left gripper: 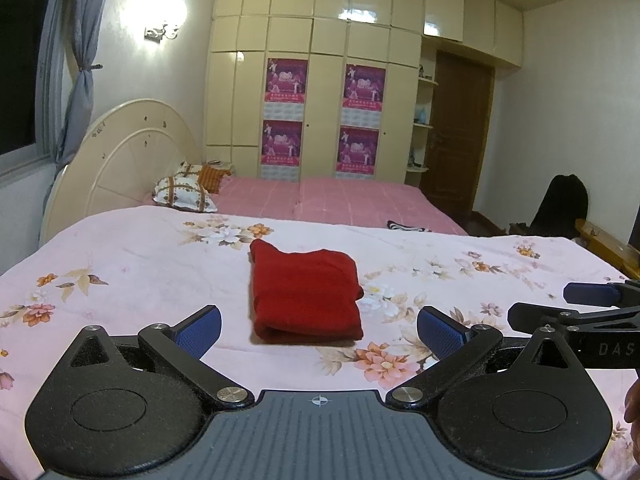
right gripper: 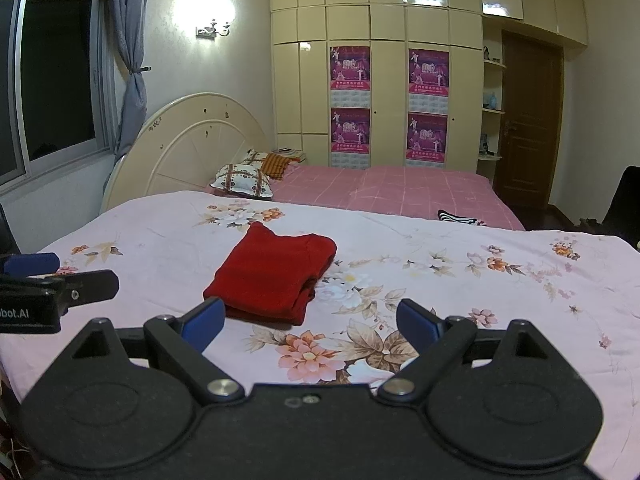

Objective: Fold small clothes

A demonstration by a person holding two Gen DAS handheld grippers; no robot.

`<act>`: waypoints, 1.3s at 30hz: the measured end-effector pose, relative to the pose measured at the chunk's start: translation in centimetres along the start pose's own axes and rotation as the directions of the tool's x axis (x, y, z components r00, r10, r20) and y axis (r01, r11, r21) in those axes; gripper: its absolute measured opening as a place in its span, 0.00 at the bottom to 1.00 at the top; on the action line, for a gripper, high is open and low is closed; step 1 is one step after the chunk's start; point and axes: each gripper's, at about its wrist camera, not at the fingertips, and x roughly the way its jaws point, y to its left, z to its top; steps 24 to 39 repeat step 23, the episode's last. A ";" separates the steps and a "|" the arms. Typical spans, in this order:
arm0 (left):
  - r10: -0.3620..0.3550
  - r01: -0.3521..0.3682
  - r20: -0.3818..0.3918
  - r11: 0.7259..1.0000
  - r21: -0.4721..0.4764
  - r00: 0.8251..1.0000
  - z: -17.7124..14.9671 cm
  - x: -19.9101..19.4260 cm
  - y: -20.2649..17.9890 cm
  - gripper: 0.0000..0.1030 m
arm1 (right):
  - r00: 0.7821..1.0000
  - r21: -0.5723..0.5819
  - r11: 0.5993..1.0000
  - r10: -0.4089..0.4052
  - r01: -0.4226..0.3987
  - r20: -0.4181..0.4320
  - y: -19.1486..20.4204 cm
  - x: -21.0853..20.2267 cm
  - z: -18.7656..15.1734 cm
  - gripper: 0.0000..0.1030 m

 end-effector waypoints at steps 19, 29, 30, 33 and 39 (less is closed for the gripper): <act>-0.008 0.008 0.019 1.000 0.018 1.000 0.1 0.2 0.3 1.00 | 1.000 -0.004 1.000 0.007 -0.007 -0.005 0.0 0.2 0.0 0.89; -0.015 0.015 0.014 1.000 0.016 1.000 0.1 0.1 0.2 1.00 | 1.000 -0.009 1.000 0.016 -0.016 -0.008 -0.3 0.5 0.0 0.89; -0.015 0.015 0.014 1.000 0.016 1.000 0.1 0.1 0.2 1.00 | 1.000 -0.009 1.000 0.016 -0.016 -0.008 -0.3 0.5 0.0 0.89; -0.015 0.015 0.014 1.000 0.016 1.000 0.1 0.1 0.2 1.00 | 1.000 -0.009 1.000 0.016 -0.016 -0.008 -0.3 0.5 0.0 0.89; -0.015 0.015 0.014 1.000 0.016 1.000 0.1 0.1 0.2 1.00 | 1.000 -0.009 1.000 0.016 -0.016 -0.008 -0.3 0.5 0.0 0.89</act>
